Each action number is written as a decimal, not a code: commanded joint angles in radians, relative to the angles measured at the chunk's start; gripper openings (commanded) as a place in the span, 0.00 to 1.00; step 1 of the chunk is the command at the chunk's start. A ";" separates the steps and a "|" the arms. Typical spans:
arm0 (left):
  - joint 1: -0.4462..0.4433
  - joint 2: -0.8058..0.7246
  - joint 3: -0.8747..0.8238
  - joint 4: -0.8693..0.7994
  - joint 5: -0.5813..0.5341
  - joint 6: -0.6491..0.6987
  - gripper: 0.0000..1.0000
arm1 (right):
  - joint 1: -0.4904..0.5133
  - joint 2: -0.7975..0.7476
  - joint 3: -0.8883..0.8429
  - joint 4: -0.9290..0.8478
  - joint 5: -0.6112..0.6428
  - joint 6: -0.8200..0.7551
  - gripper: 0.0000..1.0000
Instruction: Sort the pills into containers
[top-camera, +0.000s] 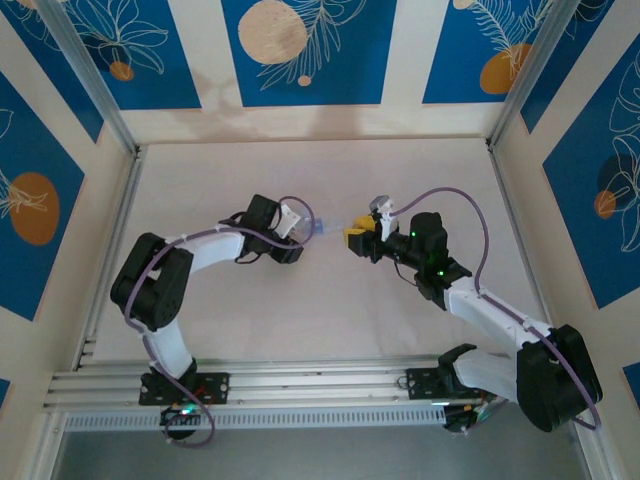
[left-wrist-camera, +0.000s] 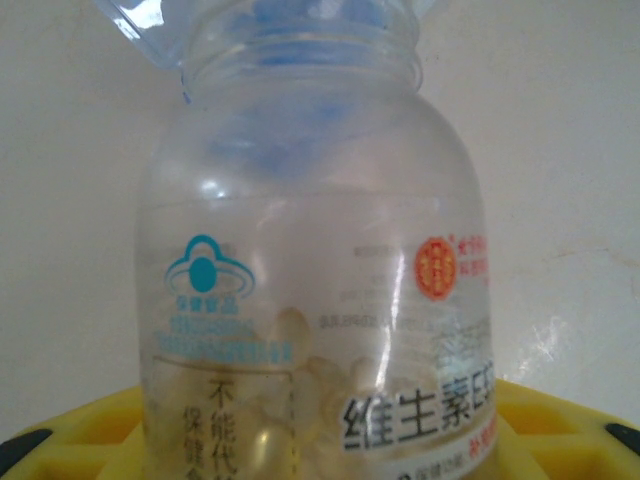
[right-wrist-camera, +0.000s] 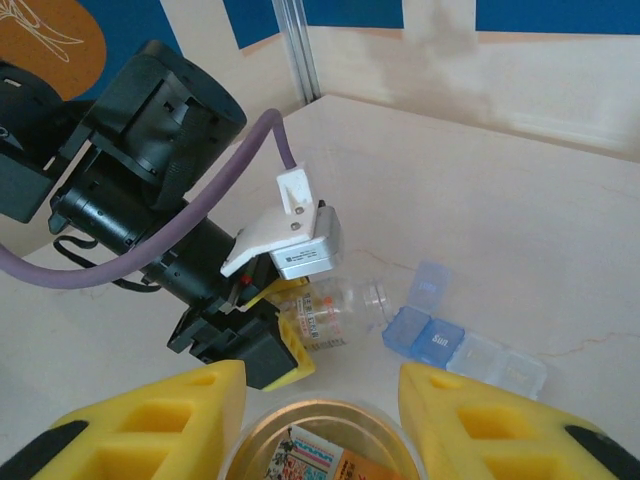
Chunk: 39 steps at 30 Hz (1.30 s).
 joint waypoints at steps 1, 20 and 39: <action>0.014 0.032 0.053 -0.080 0.018 -0.003 0.00 | 0.001 -0.001 0.021 -0.004 -0.022 0.009 0.00; 0.013 0.115 0.227 -0.323 -0.026 0.046 0.00 | 0.001 -0.007 0.031 -0.021 -0.041 0.012 0.00; 0.013 0.195 0.400 -0.515 -0.057 0.143 0.00 | 0.002 -0.003 0.036 -0.031 -0.049 0.010 0.00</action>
